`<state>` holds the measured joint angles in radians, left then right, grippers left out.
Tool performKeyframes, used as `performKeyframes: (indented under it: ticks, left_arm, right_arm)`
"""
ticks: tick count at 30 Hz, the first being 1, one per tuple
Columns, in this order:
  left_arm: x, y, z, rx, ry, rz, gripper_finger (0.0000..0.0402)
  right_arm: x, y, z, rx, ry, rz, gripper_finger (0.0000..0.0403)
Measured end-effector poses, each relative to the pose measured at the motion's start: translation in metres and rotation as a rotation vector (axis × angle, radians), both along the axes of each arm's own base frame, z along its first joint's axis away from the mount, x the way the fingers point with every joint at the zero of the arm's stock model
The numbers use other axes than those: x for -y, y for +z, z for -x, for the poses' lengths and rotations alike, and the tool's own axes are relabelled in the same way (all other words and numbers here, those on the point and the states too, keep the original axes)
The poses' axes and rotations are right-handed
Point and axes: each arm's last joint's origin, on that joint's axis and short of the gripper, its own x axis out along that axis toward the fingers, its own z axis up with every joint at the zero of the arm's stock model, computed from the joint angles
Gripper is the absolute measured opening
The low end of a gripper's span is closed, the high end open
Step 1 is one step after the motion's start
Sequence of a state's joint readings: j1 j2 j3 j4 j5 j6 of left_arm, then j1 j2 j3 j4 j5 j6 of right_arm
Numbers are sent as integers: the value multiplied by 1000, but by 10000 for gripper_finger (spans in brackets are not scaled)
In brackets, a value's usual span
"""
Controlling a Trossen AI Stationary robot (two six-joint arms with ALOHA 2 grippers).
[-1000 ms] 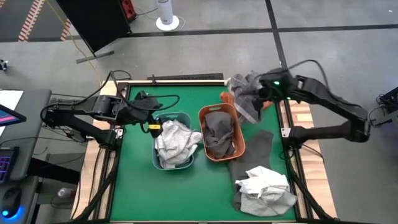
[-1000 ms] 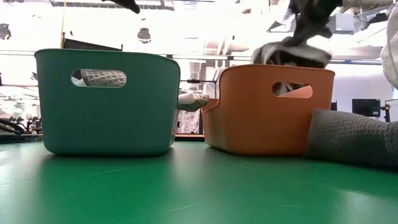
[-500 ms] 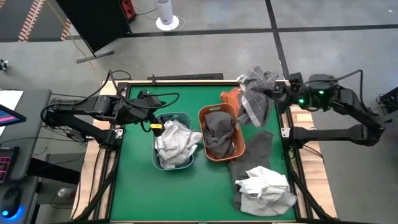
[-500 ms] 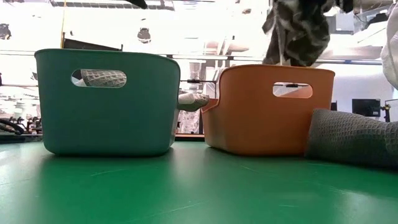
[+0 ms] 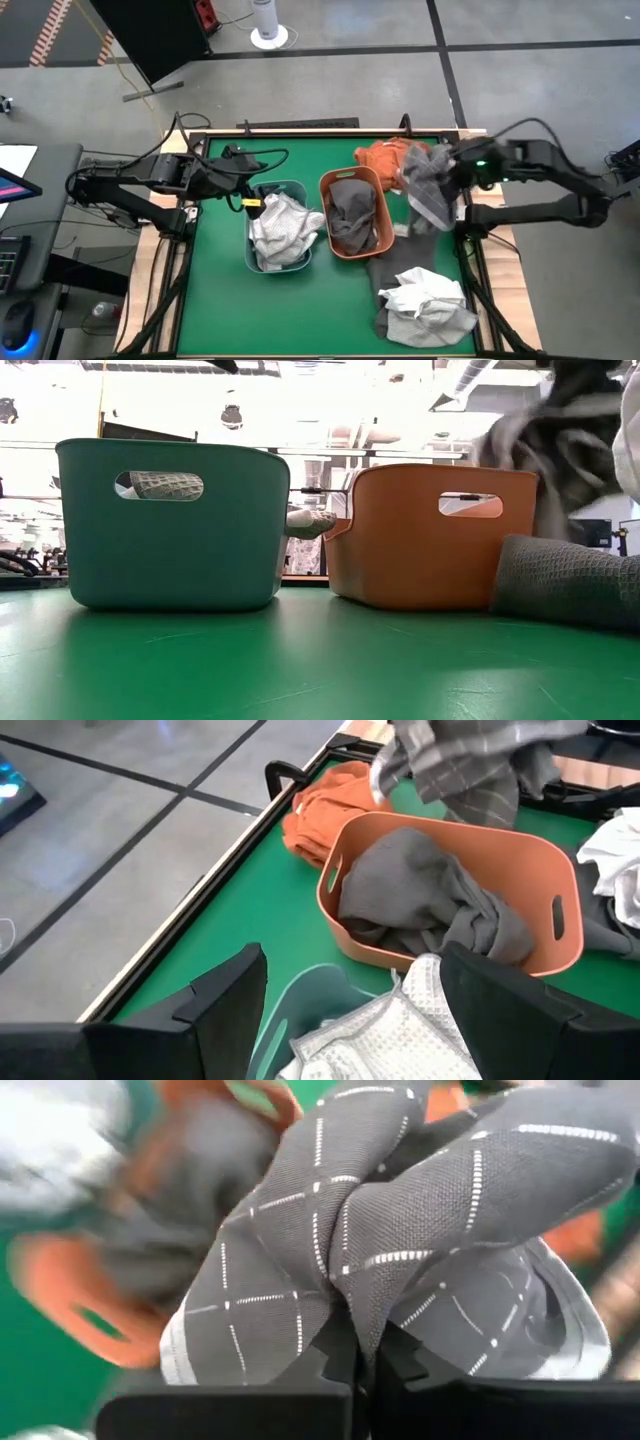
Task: Sort towels by color in basket
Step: Put the gray patterned towel into the orange bin
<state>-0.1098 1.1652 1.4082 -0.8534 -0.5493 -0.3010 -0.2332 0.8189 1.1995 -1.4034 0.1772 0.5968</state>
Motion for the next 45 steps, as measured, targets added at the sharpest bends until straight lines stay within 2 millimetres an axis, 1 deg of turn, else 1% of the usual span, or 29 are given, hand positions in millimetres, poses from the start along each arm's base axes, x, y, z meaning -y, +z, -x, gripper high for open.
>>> performKeyframes:
  ticks: [2, 5, 9, 13, 18, 20, 22, 26, 30, 32, 35, 40, 45]
  left_arm:
    - [-1, 0, 0, 0, 5, -1, 283]
    - [-3, 0, 0, 0, 14, -2, 283]
    - [-3, 0, 0, -2, 13, -4, 283]
    - [-3, 0, 0, -3, 13, -4, 283]
    - [-3, 0, 0, -4, 13, -4, 283]
    - [-3, 0, 0, -4, 12, -4, 283]
    - [-3, 0, 0, -6, 10, -7, 283]
    - [-3, 0, 0, -8, 8, -10, 283]
    - [-3, 0, 0, -9, 6, -13, 283]
    - [-3, 0, 0, -9, 6, -13, 283]
    - [-3, 0, 0, -9, 6, -13, 283]
    - [-3, 0, 0, -11, -10, -2, 283]
    - [-3, -1, 0, -21, -16, 7, 283]
  right_arm:
    - [2, -6, -8, -102, 12, -14, 35]
    - [5, -13, -21, -197, 56, -18, 45]
    - [8, -21, -36, -285, 138, -67, 79]
    - [9, -26, -45, -341, 194, -87, 142]
    - [13, -29, -51, -358, 197, -90, 233]
    - [16, -28, -52, -332, 180, -85, 259]
    - [18, -28, -54, -302, 171, -90, 276]
    - [23, -30, -66, -273, 193, -67, 286]
    - [30, -39, -89, -287, 266, -5, 286]
    - [39, -46, -102, -293, 295, 17, 286]
    - [57, -65, -115, -352, 293, 4, 286]
    - [85, -99, -121, -461, 300, -77, 286]
    - [107, -114, -120, -484, 316, -173, 285]
